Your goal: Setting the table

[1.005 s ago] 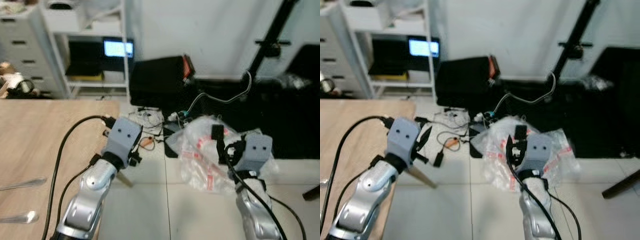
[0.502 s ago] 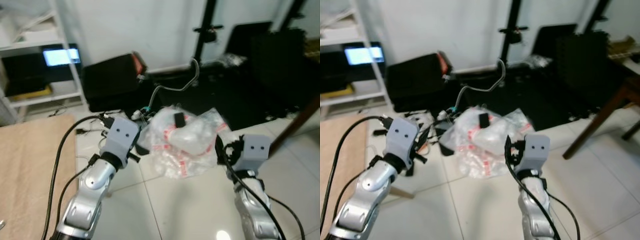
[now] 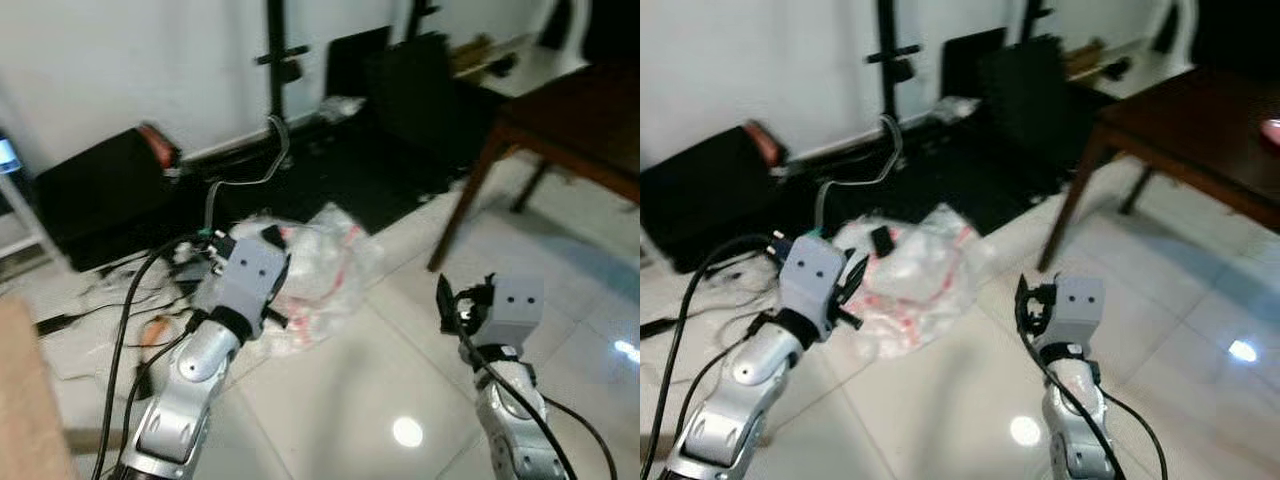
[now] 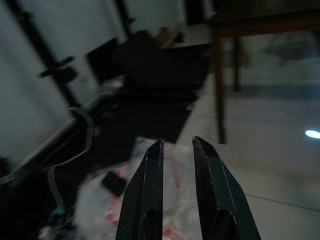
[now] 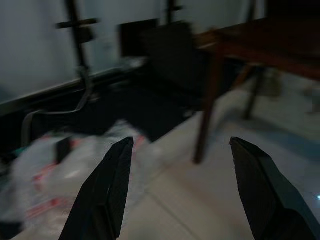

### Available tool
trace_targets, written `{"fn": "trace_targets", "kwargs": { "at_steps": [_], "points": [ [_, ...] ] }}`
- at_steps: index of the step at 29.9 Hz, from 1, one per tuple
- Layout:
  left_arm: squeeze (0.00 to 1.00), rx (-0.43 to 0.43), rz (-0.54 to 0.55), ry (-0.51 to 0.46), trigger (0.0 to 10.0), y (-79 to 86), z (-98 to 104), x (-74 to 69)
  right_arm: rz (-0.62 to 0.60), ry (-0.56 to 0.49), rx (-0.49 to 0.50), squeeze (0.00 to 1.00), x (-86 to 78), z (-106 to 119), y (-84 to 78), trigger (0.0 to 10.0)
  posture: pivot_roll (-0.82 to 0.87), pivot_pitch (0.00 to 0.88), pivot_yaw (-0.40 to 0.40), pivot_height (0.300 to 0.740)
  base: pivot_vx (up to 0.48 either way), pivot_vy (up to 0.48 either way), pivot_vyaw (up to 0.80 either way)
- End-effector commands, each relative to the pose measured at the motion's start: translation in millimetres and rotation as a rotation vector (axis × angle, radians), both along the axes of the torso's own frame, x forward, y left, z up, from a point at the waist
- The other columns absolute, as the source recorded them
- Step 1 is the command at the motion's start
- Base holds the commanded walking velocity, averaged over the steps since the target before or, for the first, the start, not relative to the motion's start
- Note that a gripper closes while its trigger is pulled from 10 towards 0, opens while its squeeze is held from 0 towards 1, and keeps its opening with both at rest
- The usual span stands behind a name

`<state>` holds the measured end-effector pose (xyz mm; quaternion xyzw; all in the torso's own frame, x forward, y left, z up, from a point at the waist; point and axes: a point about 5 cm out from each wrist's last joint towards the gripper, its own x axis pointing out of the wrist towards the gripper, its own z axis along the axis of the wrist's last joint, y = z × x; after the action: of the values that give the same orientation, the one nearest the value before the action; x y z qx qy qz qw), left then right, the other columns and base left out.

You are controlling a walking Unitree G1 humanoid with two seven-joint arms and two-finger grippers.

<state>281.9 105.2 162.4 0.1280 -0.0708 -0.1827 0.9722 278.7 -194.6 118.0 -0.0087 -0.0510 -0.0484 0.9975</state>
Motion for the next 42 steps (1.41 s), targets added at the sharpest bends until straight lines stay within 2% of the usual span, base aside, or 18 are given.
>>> {"fn": "trace_targets", "kwargs": {
  "at_steps": [1, 42],
  "points": [
    [0.0, 0.007, 0.006, 0.022, 10.0, 0.5, -5.8, -0.8, -0.002, 0.017, -0.001, 0.0, -1.4, -3.2, -0.1, 10.0, -0.06, 0.027, 0.057, 0.74, 0.0, 0.0, -0.8],
    [0.0, 0.012, -0.001, 0.012, 10.0, 1.3, -2.3, 5.8, 0.002, 0.003, 0.011, 0.0, 2.1, -0.3, 7.1, 10.0, -0.05, 0.024, 0.076, 0.74, 0.0, 0.0, -0.8]
  ]
}}
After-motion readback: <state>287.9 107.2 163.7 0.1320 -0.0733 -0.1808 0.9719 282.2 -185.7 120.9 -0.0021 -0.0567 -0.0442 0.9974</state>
